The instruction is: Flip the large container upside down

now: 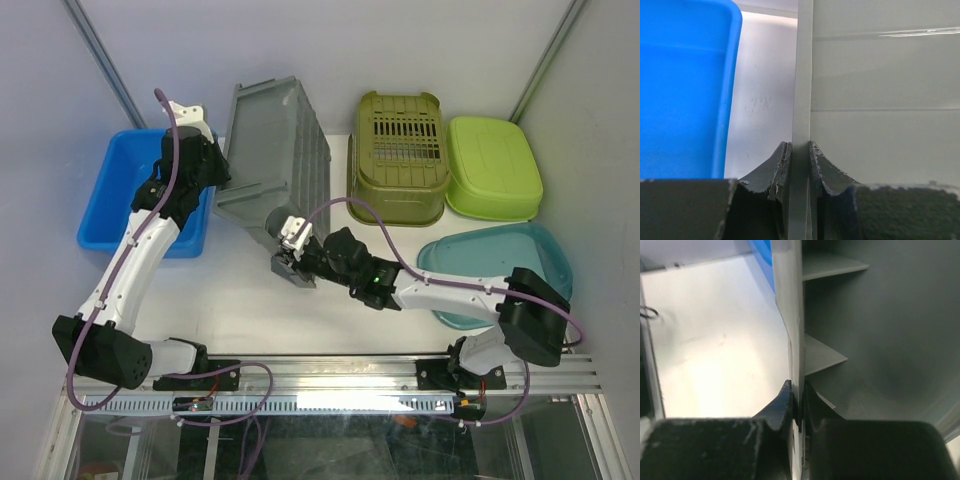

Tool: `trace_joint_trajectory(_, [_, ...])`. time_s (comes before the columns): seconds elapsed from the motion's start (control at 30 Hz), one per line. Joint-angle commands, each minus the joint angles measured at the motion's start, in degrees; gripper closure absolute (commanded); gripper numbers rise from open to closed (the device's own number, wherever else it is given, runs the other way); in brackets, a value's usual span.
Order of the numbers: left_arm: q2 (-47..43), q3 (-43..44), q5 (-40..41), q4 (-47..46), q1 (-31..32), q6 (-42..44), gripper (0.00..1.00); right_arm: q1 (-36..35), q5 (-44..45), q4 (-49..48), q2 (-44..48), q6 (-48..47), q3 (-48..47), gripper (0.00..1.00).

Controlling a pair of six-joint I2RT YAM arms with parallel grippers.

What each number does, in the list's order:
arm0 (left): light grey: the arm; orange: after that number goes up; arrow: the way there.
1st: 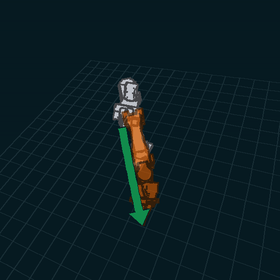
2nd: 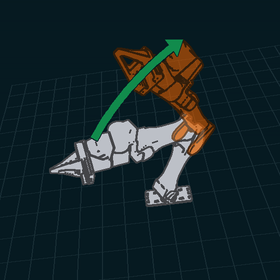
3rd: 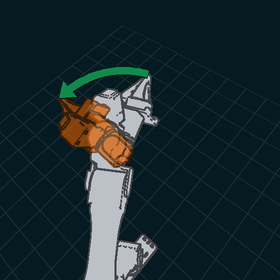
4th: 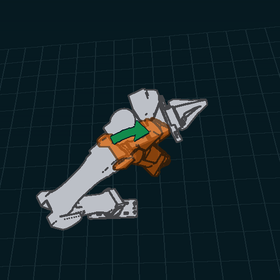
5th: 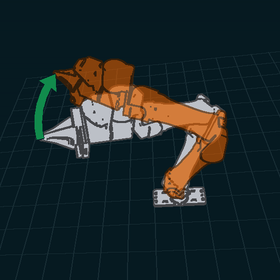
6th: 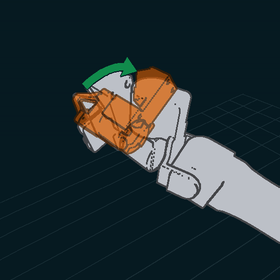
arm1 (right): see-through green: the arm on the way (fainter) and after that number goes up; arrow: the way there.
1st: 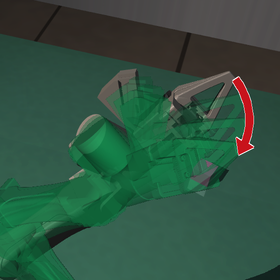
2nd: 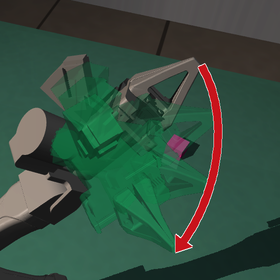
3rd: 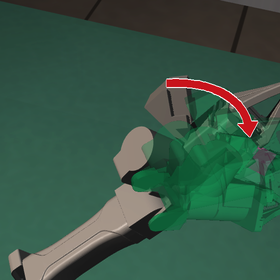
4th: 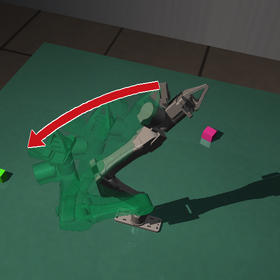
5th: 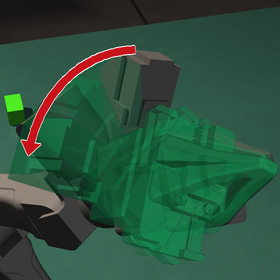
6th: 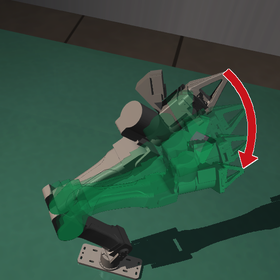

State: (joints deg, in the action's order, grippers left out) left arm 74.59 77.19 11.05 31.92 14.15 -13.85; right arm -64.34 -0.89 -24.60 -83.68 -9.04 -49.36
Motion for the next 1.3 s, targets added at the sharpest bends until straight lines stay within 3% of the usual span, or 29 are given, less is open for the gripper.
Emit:
trace_joint_trajectory(0.0, [4.09, -3.87, 0.19, 5.66, -0.44, -1.13, 1.00, -3.07, 8.40, 16.66, 6.80, -11.23, -10.16, 1.00])
trace_joint_trajectory(0.37, [6.89, -8.15, 0.89, 4.93, -0.43, -3.16, 1.00, -4.39, 10.04, 24.81, 5.93, -16.83, -12.98, 1.00])
trace_joint_trajectory(0.4, [6.89, -7.80, 1.77, 5.42, -0.44, -3.23, 0.88, -4.39, 9.60, 24.80, 5.31, -16.53, -13.40, 1.00])
trace_joint_trajectory(0.5, [6.89, -4.67, 5.38, 8.15, -0.41, -2.92, 0.41, -4.36, 8.34, 24.85, 2.99, -15.61, -14.71, 1.00])
trace_joint_trajectory(0.6, [6.89, -0.11, 9.17, 11.62, -0.59, -2.19, 0.21, -4.31, 8.21, 24.11, -0.10, -14.14, -15.85, 1.00])
trace_joint_trajectory(0.77, [10.41, 7.69, 13.97, 16.65, -2.33, -2.08, 0.18, -3.93, 10.05, 19.81, -6.09, -11.44, -16.81, 1.00])
trace_joint_trajectory(1.03, [10.49, 12.90, 8.73, 18.32, -6.85, -3.57, 0.10, -2.51, 9.47, 16.45, -16.23, -13.79, -21.35, 1.00])
trace_joint_trajectory(1.27, [4.56, 10.89, 4.71, 18.02, -9.67, -5.84, 0.01, 0.44, 7.32, 14.20, -21.85, -22.27, -24.29, 1.00])
